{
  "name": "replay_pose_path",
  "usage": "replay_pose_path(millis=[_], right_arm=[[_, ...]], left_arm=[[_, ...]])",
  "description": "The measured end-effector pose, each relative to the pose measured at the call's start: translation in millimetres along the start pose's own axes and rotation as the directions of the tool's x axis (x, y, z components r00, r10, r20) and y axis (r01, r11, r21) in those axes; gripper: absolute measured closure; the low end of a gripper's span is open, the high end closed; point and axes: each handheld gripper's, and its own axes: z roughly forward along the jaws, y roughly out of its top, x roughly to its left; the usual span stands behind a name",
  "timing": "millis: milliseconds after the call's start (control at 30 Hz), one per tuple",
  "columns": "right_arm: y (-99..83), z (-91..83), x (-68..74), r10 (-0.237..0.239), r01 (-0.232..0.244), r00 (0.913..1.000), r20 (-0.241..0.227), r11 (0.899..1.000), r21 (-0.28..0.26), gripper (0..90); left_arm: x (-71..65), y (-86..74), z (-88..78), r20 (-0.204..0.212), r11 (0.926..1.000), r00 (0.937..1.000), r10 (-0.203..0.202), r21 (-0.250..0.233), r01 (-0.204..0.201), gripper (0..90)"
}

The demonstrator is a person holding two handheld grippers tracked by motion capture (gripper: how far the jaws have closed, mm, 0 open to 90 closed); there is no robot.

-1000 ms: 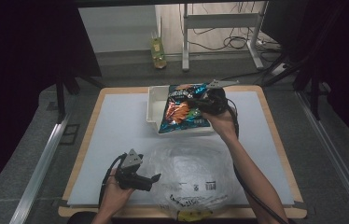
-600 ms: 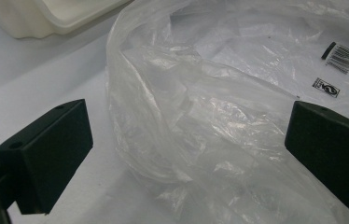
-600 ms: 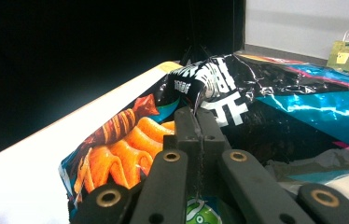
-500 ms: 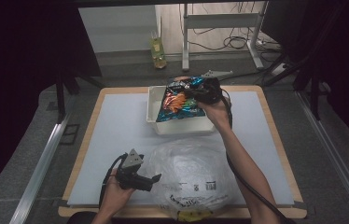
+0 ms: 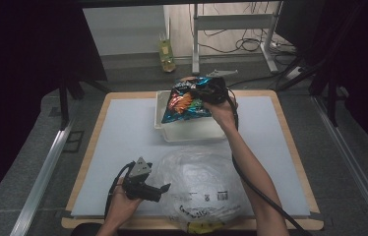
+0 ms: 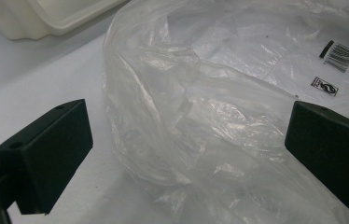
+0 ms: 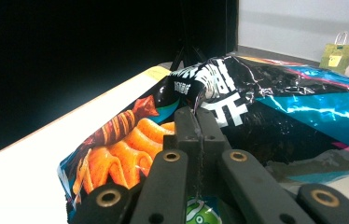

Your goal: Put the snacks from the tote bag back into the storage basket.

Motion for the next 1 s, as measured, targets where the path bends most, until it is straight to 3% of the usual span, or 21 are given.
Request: replay_pose_path(millis=[267,633,1000], right_arm=[[-0.5,9.4,-4.0,-0.012,0.012,0.9999,0.008,1.000,0.008,90.0],[-14.4,25.2,-7.1,-0.012,0.013,0.9999,-0.010,0.999,0.039,89.9],[-27.9,36.6,-8.2,0.015,-0.013,0.9994,-0.032,0.997,0.078,89.2]], left_arm=[[-1.1,0.3,1.2,0.004,1.0000,1.0000,0.004,0.003,-0.004,0.6],[-1.6,0.2,1.6,0.008,1.0000,1.0000,0.003,0.006,-0.003,0.6],[-2.3,0.4,2.2,0.011,0.9999,0.9999,0.006,0.009,-0.007,0.6]])
